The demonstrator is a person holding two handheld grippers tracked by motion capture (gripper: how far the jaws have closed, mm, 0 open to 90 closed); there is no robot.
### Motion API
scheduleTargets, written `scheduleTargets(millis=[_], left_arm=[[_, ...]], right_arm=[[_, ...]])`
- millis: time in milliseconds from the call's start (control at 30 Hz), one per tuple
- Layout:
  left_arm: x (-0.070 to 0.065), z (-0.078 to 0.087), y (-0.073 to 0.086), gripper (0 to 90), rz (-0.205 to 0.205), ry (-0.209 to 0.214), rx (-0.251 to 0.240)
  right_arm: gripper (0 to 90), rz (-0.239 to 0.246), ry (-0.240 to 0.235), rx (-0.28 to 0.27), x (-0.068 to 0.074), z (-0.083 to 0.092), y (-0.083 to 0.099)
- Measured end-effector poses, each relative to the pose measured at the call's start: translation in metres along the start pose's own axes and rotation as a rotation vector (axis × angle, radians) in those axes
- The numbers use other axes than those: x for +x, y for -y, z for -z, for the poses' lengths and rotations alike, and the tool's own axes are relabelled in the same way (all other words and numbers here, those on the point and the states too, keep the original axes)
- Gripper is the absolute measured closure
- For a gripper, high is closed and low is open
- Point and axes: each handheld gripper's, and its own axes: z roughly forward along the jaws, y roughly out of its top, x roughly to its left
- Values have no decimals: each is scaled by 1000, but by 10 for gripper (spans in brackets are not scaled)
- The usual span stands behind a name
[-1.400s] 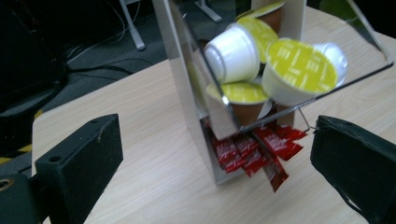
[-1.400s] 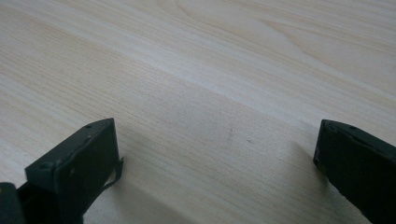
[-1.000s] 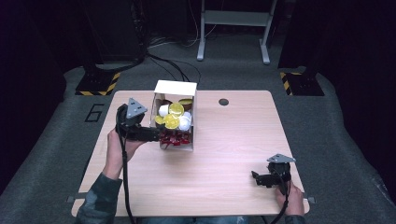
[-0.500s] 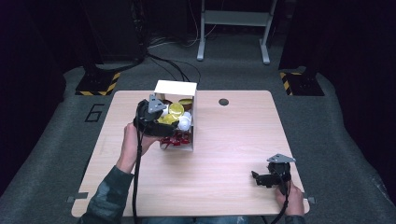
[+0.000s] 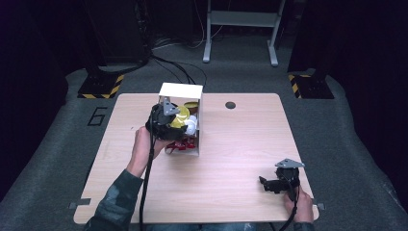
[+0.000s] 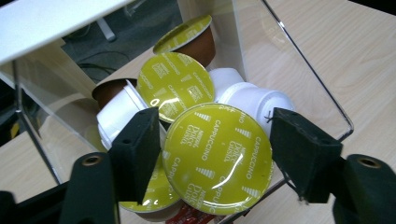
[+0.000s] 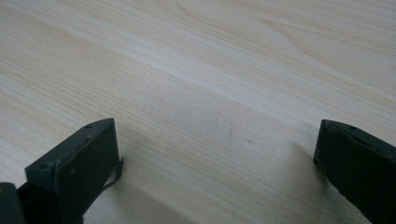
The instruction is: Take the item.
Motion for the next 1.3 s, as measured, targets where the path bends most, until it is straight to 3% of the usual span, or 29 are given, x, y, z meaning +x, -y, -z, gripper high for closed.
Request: scheduleTargets(millis=[300, 767, 1300], left_arm=[[1, 0, 2, 393, -8, 12, -1], [3, 4, 3, 402, -4, 18, -50], [9, 30, -4, 404, -4, -3, -113]], right_arm=[[0, 0, 1, 0, 0, 0, 0], [0, 0, 0, 0, 0, 0, 0], [0, 1, 0, 0, 0, 0, 0]])
